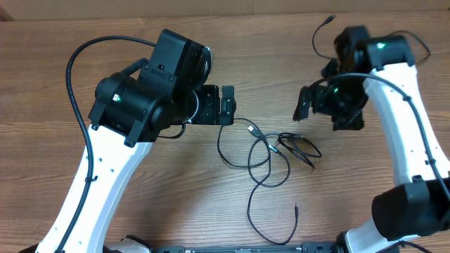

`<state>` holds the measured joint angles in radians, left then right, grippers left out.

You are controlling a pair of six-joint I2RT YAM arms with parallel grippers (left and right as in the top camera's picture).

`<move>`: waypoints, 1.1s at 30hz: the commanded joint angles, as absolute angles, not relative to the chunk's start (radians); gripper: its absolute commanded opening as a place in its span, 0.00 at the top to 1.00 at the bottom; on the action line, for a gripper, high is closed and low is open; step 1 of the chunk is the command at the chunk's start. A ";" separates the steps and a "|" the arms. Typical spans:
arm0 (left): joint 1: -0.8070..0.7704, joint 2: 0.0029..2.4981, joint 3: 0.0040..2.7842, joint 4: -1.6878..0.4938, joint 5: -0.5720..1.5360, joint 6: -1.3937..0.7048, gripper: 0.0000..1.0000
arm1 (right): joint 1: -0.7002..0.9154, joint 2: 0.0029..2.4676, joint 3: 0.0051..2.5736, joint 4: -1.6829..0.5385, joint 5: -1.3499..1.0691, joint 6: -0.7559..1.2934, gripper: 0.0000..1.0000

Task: Untangle cables
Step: 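Move the right gripper back to the remaining cable tangle and lower it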

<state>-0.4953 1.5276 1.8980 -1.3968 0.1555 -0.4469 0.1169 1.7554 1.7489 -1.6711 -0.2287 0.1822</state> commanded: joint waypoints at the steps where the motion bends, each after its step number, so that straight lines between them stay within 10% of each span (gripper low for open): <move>1: -0.491 1.511 1.899 -1.395 0.146 -0.461 0.00 | 0.135 1.743 1.596 -1.612 -0.202 0.165 0.00; 33: -0.491 1.511 1.899 -1.395 0.146 -0.461 0.01 | 0.202 1.743 1.270 -1.365 -0.419 0.024 0.34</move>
